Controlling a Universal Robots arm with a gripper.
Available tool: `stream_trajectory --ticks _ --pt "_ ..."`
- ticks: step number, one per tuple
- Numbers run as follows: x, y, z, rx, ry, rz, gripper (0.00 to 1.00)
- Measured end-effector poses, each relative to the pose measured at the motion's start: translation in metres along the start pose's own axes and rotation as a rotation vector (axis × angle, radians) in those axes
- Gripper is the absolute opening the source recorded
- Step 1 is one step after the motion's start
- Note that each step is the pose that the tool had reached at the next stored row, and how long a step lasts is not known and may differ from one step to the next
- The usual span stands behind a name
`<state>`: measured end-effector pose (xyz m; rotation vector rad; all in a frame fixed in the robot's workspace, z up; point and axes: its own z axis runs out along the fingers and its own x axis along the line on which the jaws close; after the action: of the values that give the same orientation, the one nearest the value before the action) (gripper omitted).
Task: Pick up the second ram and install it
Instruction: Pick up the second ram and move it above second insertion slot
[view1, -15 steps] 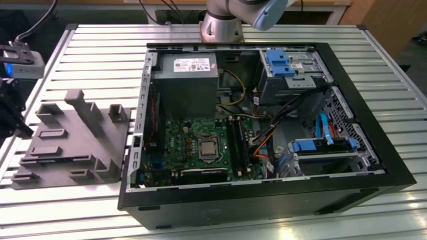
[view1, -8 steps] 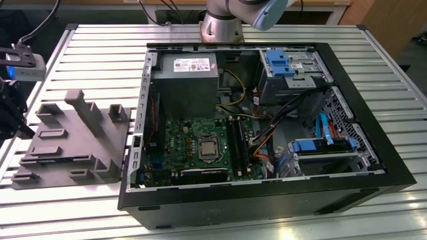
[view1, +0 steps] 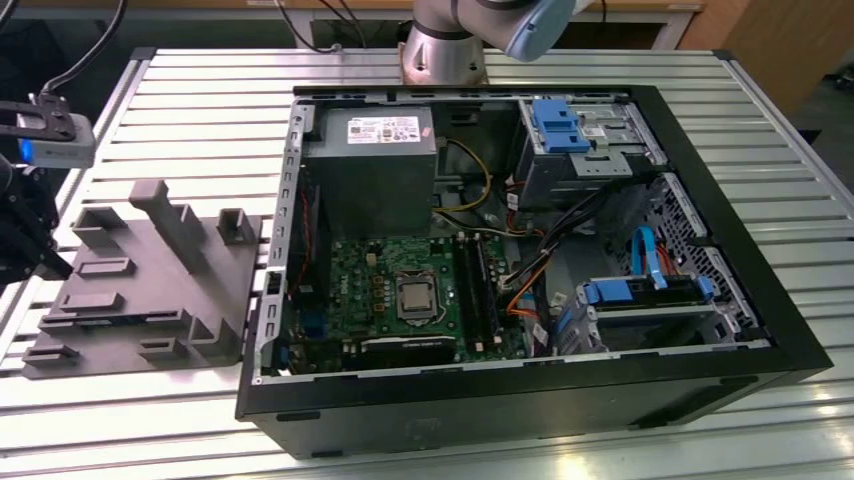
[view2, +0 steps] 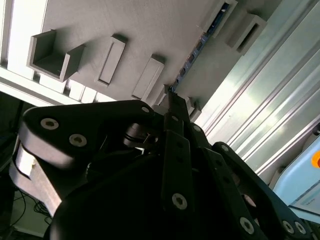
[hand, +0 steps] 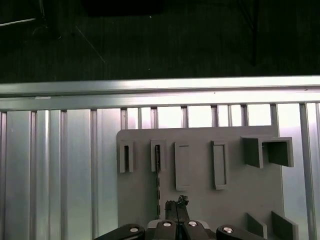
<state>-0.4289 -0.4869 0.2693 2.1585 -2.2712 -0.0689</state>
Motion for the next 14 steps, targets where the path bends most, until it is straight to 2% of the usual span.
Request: stream_trajectory --ticks 14 --pt "0.0031 -0.0004 0.0083 0.0008 -0.0012 0.032 0.11"
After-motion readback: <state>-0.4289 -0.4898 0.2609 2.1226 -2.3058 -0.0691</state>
